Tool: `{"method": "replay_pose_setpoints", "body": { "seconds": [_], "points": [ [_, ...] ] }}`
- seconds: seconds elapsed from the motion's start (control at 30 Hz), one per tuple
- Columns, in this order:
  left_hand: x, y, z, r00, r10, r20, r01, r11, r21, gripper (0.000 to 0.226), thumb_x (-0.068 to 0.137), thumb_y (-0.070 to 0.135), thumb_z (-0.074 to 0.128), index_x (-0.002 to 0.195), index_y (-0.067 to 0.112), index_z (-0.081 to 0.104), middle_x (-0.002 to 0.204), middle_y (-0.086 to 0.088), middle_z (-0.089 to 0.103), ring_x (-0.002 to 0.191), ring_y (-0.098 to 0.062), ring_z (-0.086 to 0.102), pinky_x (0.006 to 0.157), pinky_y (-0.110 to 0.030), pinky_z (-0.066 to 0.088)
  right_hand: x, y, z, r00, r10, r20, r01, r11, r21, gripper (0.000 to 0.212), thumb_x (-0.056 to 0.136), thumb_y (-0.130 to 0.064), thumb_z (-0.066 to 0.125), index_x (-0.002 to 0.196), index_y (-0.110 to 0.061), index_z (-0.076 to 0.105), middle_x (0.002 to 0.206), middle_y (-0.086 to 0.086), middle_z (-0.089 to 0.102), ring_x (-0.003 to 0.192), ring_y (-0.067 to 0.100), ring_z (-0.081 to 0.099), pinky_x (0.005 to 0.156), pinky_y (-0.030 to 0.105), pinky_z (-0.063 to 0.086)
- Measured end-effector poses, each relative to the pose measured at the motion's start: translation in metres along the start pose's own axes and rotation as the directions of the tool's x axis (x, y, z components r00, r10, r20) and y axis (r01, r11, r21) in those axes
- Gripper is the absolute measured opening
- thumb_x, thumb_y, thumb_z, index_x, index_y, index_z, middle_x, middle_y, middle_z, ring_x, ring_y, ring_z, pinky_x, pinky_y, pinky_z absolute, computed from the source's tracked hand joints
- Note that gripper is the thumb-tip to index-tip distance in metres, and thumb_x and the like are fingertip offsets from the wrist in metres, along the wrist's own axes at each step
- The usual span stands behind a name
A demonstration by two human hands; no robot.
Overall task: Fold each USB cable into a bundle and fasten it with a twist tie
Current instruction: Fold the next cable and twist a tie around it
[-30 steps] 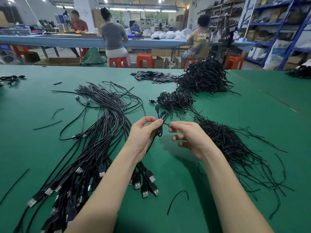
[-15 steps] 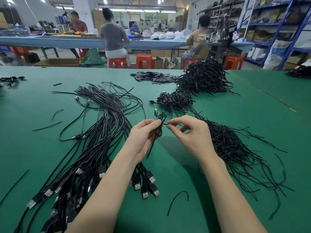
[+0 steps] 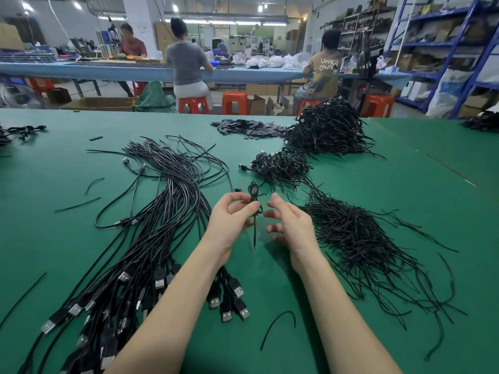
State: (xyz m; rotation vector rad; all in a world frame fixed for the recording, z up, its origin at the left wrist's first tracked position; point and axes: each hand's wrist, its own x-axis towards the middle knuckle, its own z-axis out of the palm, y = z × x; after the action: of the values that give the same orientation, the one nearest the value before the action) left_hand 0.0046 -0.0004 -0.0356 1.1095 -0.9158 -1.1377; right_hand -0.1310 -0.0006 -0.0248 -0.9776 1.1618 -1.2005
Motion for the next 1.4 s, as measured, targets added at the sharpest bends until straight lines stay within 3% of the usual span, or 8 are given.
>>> {"method": "replay_pose_setpoints", "body": {
  "seconds": [0.17,0.3,0.43,0.73,1.07,1.13,1.2,1.4],
  "points": [
    [0.047,0.012,0.023,0.994,0.02,-0.104,-0.007,0.993,0.118,0.019,0.086,0.005,0.072,0.095,0.014,0.057,0.095,-0.006,0.066,0.078,-0.013,0.062,0.066,-0.022,0.053,-0.001,0.003,0.002,0.999,-0.032,-0.009,0.031,0.999,-0.04,0.03,0.101,-0.035,0.061,0.089,-0.01,0.073,0.071,-0.002,0.069,0.045,0.009,0.051,0.042,0.018,0.039],
    [0.098,0.027,0.048,0.99,0.041,-0.132,-0.009,0.972,0.234,0.021,0.087,0.005,0.07,0.094,0.016,0.053,0.103,-0.013,0.064,0.085,-0.021,0.06,0.09,-0.041,0.055,0.001,0.001,0.002,1.0,-0.012,0.017,0.012,1.0,0.004,0.031,0.102,-0.033,0.059,0.087,-0.009,0.072,0.065,-0.005,0.066,0.045,0.009,0.05,0.042,0.018,0.038],
    [0.129,0.031,0.07,0.985,0.089,-0.15,-0.038,0.949,0.314,0.018,0.089,0.003,0.066,0.092,0.016,0.055,0.099,-0.01,0.066,0.077,-0.019,0.067,0.092,-0.039,0.057,0.003,0.001,0.002,0.999,0.001,0.034,0.0,1.0,-0.009,0.032,0.102,-0.034,0.058,0.084,-0.011,0.072,0.063,-0.007,0.067,0.045,0.008,0.05,0.042,0.017,0.038],
    [0.142,0.031,0.085,0.995,0.09,0.051,-0.099,0.671,0.735,0.03,0.095,0.019,0.063,0.123,0.011,0.066,0.125,-0.006,0.065,0.118,-0.023,0.058,0.104,-0.032,0.046,0.008,0.002,-0.002,0.997,0.036,0.073,-0.037,0.999,0.02,0.033,0.103,-0.034,0.057,0.083,-0.011,0.071,0.062,-0.006,0.066,0.045,0.008,0.051,0.042,0.018,0.04],
    [0.055,0.026,0.03,0.986,0.048,0.162,-0.138,0.781,0.609,0.009,0.093,0.032,0.064,0.095,0.024,0.068,0.098,0.005,0.07,0.093,-0.018,0.068,0.073,-0.027,0.05,0.006,0.005,-0.002,0.996,-0.013,0.085,0.021,0.996,-0.086,0.028,0.1,-0.023,0.058,0.081,-0.009,0.072,0.064,-0.003,0.067,0.045,0.011,0.052,0.044,0.019,0.043],
    [0.036,0.032,0.02,0.973,0.064,0.223,-0.194,0.751,0.631,0.012,0.093,0.035,0.063,0.096,0.026,0.069,0.1,0.007,0.071,0.093,-0.015,0.069,0.077,-0.029,0.051,0.005,0.009,0.0,0.982,-0.142,0.125,0.183,0.877,-0.444,0.026,0.096,-0.027,0.06,0.078,-0.013,0.072,0.07,0.0,0.071,0.057,0.02,0.061,0.057,0.028,0.052],
    [0.02,0.045,0.013,0.941,0.038,0.335,-0.268,0.686,0.676,0.012,0.094,0.038,0.061,0.095,0.028,0.068,0.101,0.01,0.071,0.094,-0.011,0.068,0.084,-0.032,0.053,-0.003,0.012,0.01,0.931,-0.217,0.295,0.365,0.502,-0.784,0.027,0.09,-0.044,0.063,0.084,-0.019,0.07,0.084,-0.002,0.075,0.079,0.024,0.066,0.075,0.035,0.055],
    [0.003,0.077,0.003,0.912,0.046,0.408,-0.377,0.488,0.787,0.022,0.098,0.041,0.056,0.104,0.022,0.066,0.101,0.008,0.069,0.09,-0.008,0.065,0.083,-0.028,0.05,-0.043,0.023,0.067,0.635,-0.14,0.76,0.768,0.222,-0.601,0.076,0.079,-0.066,0.045,0.146,-0.029,0.048,0.154,0.003,0.042,0.143,0.026,0.035,0.115,0.05,0.035]
  ]
}}
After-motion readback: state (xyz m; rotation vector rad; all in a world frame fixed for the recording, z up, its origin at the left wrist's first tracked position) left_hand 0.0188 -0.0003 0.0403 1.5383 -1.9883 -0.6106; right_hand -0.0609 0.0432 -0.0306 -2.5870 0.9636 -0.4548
